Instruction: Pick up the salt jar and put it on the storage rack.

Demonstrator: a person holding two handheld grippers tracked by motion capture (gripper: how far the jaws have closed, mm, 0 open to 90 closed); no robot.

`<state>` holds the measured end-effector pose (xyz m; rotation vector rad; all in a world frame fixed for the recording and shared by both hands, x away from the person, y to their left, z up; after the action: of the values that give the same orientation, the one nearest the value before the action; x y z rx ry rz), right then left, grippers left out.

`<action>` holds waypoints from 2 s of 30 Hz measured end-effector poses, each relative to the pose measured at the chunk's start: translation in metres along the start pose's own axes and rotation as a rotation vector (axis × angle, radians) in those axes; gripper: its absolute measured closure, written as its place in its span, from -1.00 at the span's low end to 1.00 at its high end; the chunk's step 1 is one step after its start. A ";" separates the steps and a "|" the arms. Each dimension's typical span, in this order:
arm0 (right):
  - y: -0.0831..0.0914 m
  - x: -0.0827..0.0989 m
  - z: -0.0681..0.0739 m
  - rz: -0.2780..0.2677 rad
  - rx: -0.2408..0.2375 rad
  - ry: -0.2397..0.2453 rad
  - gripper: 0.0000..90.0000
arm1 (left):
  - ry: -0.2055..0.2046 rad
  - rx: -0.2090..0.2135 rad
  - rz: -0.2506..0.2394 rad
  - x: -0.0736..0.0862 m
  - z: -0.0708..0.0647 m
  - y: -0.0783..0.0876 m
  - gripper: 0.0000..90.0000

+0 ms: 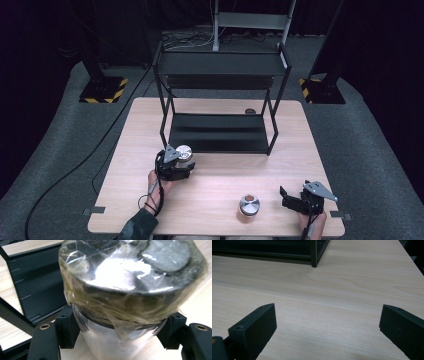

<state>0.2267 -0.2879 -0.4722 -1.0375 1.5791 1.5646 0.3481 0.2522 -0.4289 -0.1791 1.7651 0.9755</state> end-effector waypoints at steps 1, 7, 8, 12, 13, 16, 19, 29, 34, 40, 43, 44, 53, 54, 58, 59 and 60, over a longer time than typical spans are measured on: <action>0.000 0.000 0.000 0.000 0.000 0.000 -1.00 | -0.007 0.001 0.003 -0.002 0.000 0.003 -0.32; 0.000 0.000 0.000 -0.001 -0.002 0.000 -1.00 | -0.021 0.013 0.016 -0.014 0.003 0.020 -0.32; 0.000 0.000 0.000 -0.001 -0.002 -0.001 -1.00 | -0.023 0.018 0.017 -0.016 0.004 0.023 -0.32; 0.000 0.000 -0.001 -0.001 -0.003 -0.002 -1.00 | -0.032 0.026 0.020 -0.022 0.004 0.031 -0.32; 0.000 0.000 -0.001 -0.001 -0.004 -0.003 -1.00 | -0.035 0.026 0.021 -0.023 0.004 0.033 -0.32; 0.000 0.000 -0.001 -0.002 -0.003 -0.004 -1.00 | -0.047 0.025 0.026 -0.028 0.003 0.037 -0.32; 0.000 0.000 -0.001 -0.001 -0.005 -0.004 -1.00 | -0.056 0.028 0.028 -0.033 0.004 0.041 -0.32; 0.000 0.000 -0.001 -0.002 -0.003 -0.008 -1.00 | -0.066 0.033 0.036 -0.046 0.008 0.051 -0.32; 0.000 0.001 -0.001 -0.002 -0.004 -0.009 -1.00 | -0.061 0.041 0.038 -0.054 0.013 0.057 -0.32; 0.000 0.001 -0.001 -0.002 -0.002 -0.009 -1.00 | -0.062 0.045 0.047 -0.060 0.015 0.061 -0.32; 0.000 0.000 -0.001 -0.001 -0.002 -0.009 -1.00 | -0.064 0.046 0.051 -0.063 0.016 0.062 -0.32; 0.000 0.000 -0.001 -0.001 -0.002 -0.010 -1.00 | -0.068 0.048 0.055 -0.065 0.017 0.063 -0.32; 0.000 0.000 -0.001 -0.001 -0.002 -0.010 -1.00 | -0.079 0.054 0.058 -0.075 0.018 0.068 -0.32; 0.000 0.000 -0.001 -0.001 -0.002 -0.009 -1.00 | -0.079 0.054 0.059 -0.077 0.018 0.069 -0.32; 0.000 0.000 -0.001 0.000 -0.002 -0.009 -1.00 | -0.084 0.055 0.062 -0.083 0.019 0.072 -0.32; 0.000 0.000 -0.001 0.000 -0.002 -0.009 -1.00 | -0.084 0.055 0.062 -0.083 0.019 0.072 -0.32; 0.000 0.000 -0.001 0.001 -0.003 -0.010 -1.00 | -0.086 0.054 0.064 -0.086 0.020 0.073 -0.32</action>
<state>0.2267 -0.2890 -0.4723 -1.0296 1.5715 1.5702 0.3592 0.2859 -0.3200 -0.0454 1.7251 0.9657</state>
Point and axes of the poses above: each handheld gripper's, and its own axes: y roughly backward along the jaws, x roughly out of its underside, z roughly to its left, the point moved 3 cm from there along -y, roughly forward along the jaws, and after that the axes turned 10 degrees about x, right-handed, at the moved point
